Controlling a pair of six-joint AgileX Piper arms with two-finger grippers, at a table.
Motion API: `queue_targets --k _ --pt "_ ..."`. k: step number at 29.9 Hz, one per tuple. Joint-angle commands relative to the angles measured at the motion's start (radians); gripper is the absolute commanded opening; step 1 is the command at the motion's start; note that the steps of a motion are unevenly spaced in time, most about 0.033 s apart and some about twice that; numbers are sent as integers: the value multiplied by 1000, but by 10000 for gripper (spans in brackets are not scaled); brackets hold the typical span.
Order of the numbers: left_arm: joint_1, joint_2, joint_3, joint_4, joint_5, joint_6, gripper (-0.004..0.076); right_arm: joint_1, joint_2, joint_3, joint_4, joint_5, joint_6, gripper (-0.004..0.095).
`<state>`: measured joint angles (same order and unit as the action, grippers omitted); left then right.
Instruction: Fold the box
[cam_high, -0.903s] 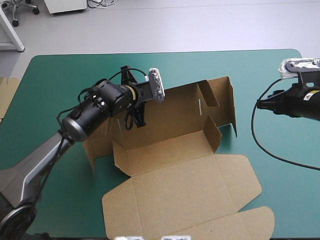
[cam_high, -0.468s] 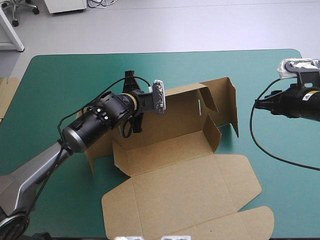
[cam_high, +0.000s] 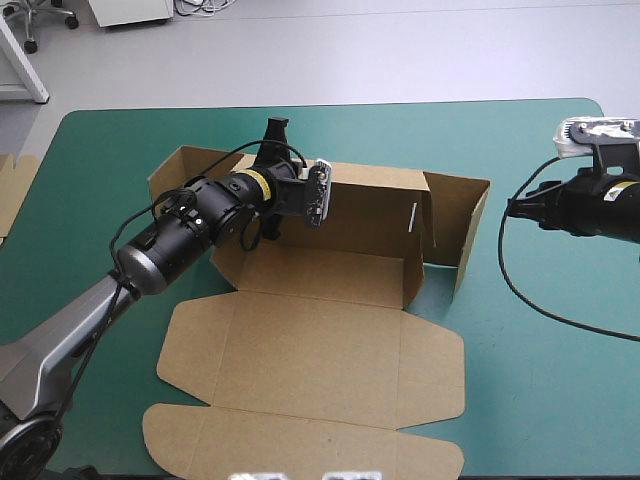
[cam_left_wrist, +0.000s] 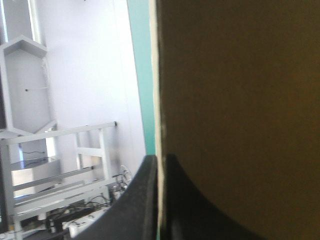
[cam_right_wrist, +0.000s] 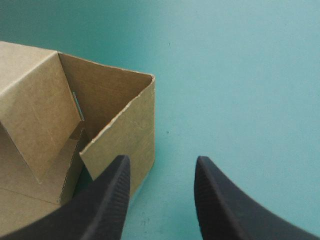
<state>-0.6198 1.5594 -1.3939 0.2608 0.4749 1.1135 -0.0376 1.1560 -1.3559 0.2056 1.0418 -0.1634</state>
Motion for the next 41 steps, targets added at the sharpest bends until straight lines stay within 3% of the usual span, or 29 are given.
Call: queue_targets --k 1,7,16,21,26,33,41 --pt "-2 -55 -23 -63 2 -96 -10 -9 -23 -32 17 -51 -6 391" --pt "-3 -142 69 32 -75 -415 -10 -9 -9 -34 44 -90 -2 391" --pt "-83 -206 243 232 -88 -599 -10 -9 161 -192 75 -74 -9 391" --pt "-114 -206 259 361 -83 -806 -10 -9 287 -328 74 11 -21 391" --pt "-119 -206 259 351 -58 -824 -10 -9 382 -404 86 71 -25 391" --pt "-119 -204 259 236 -53 -845 -10 -9 449 -414 132 64 -54 391" --pt "-119 -204 259 265 -20 -845 -10 -9 539 -414 189 34 -72 391"
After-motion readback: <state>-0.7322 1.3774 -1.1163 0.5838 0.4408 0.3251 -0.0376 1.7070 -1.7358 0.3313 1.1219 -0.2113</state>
